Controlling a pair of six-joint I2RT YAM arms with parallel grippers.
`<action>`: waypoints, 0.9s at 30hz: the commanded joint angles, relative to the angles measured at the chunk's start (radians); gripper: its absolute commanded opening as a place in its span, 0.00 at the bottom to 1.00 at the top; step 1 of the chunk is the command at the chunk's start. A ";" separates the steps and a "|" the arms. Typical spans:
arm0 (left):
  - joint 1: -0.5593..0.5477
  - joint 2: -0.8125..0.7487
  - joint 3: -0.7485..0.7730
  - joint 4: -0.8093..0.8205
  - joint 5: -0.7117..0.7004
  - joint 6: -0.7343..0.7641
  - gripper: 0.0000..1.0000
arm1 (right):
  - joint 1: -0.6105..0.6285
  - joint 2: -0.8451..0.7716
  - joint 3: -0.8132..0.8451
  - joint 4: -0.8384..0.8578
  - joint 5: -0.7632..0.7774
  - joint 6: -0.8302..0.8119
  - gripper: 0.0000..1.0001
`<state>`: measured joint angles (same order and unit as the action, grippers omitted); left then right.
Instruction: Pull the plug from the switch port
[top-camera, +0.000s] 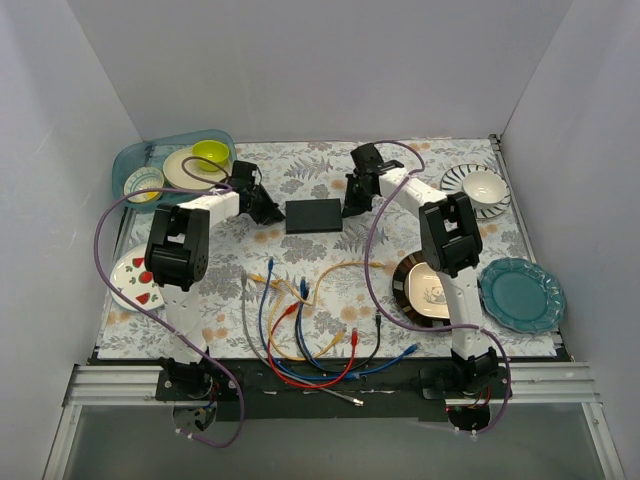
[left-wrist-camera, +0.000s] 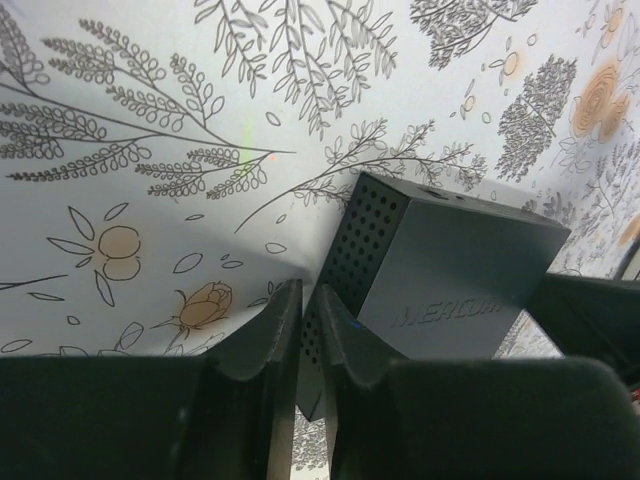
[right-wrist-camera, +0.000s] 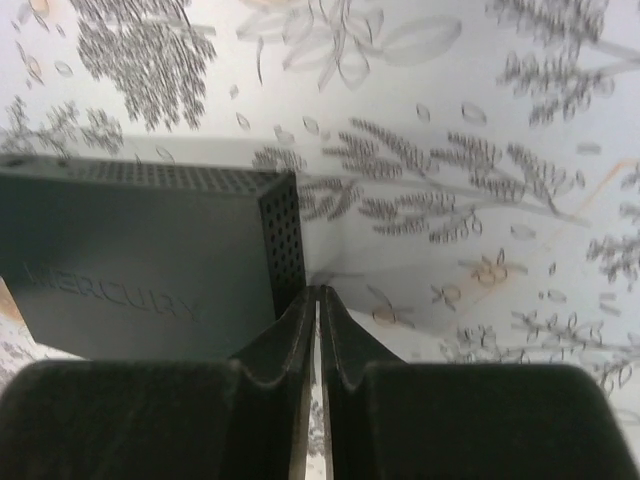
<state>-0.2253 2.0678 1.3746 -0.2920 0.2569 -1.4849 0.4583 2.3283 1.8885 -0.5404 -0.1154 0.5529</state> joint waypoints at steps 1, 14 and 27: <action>-0.008 -0.147 0.057 -0.027 -0.005 0.025 0.16 | 0.031 -0.144 -0.086 0.017 -0.061 0.025 0.14; -0.014 -0.563 -0.171 -0.171 -0.159 0.061 0.98 | 0.163 -0.644 -0.419 -0.003 0.386 -0.224 0.24; -0.075 -0.896 -0.433 -0.328 -0.292 0.080 0.98 | 0.431 -1.055 -0.689 -0.066 0.746 -0.219 0.25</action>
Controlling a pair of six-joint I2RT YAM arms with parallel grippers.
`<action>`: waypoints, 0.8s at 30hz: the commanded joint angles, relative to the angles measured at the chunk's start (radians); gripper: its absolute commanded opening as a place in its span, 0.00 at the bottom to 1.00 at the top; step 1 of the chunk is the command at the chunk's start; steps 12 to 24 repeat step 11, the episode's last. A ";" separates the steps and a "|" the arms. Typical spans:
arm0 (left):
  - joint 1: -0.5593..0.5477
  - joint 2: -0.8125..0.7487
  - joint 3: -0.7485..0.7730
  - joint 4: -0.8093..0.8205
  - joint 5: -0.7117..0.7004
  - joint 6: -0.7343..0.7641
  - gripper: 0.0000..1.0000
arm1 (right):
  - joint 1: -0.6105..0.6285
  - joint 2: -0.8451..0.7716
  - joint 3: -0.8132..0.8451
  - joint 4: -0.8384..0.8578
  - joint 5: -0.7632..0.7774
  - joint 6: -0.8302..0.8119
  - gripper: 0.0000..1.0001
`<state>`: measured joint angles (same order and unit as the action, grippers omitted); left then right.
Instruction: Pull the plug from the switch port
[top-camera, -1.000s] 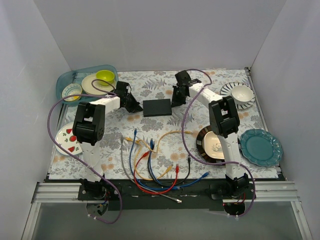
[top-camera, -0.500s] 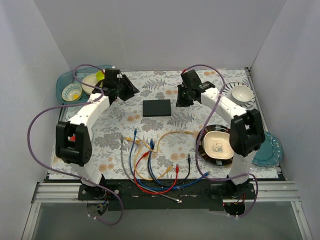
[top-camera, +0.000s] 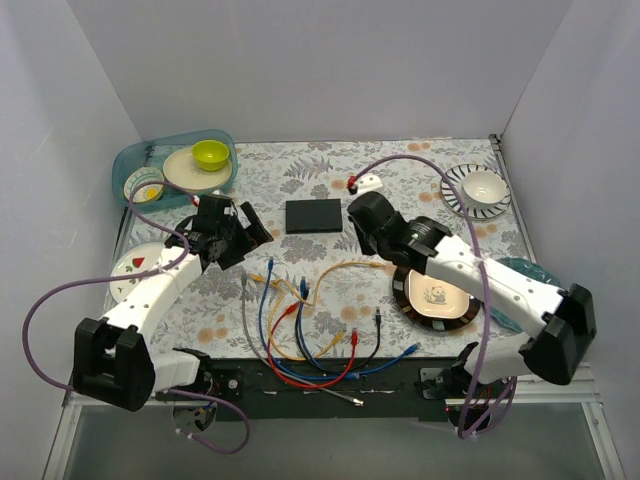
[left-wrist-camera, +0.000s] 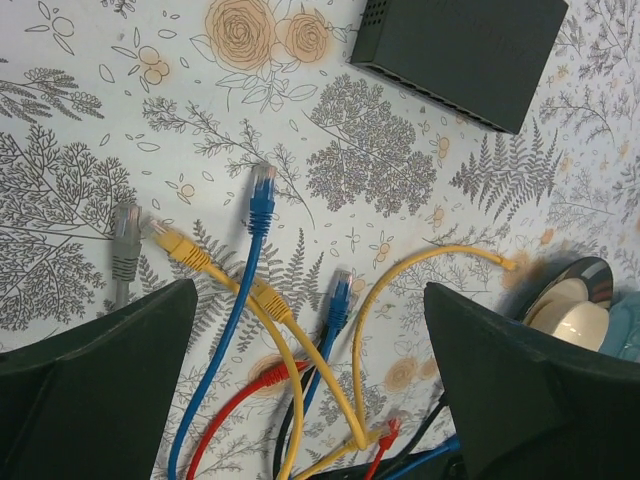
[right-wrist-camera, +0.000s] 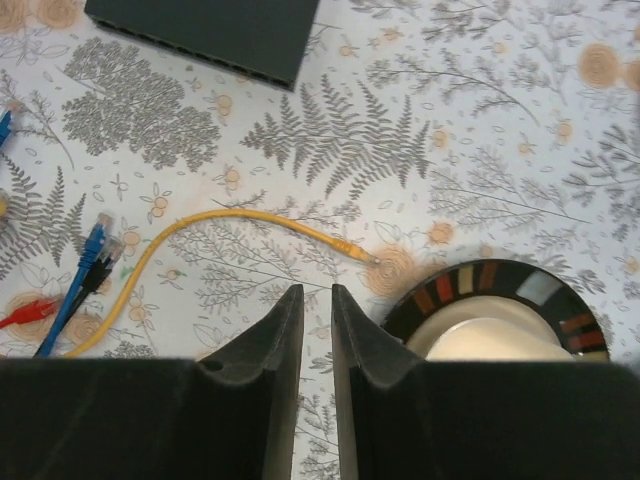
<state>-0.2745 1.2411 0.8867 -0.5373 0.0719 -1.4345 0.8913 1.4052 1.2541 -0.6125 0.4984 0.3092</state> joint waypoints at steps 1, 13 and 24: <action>-0.025 -0.075 0.054 -0.087 -0.101 0.023 0.98 | -0.002 -0.173 -0.091 0.007 0.144 0.033 0.26; -0.046 -0.222 -0.118 0.027 0.025 -0.033 0.98 | -0.002 -0.252 -0.116 -0.121 0.201 0.034 0.25; -0.046 -0.222 -0.118 0.027 0.025 -0.033 0.98 | -0.002 -0.252 -0.116 -0.121 0.201 0.034 0.25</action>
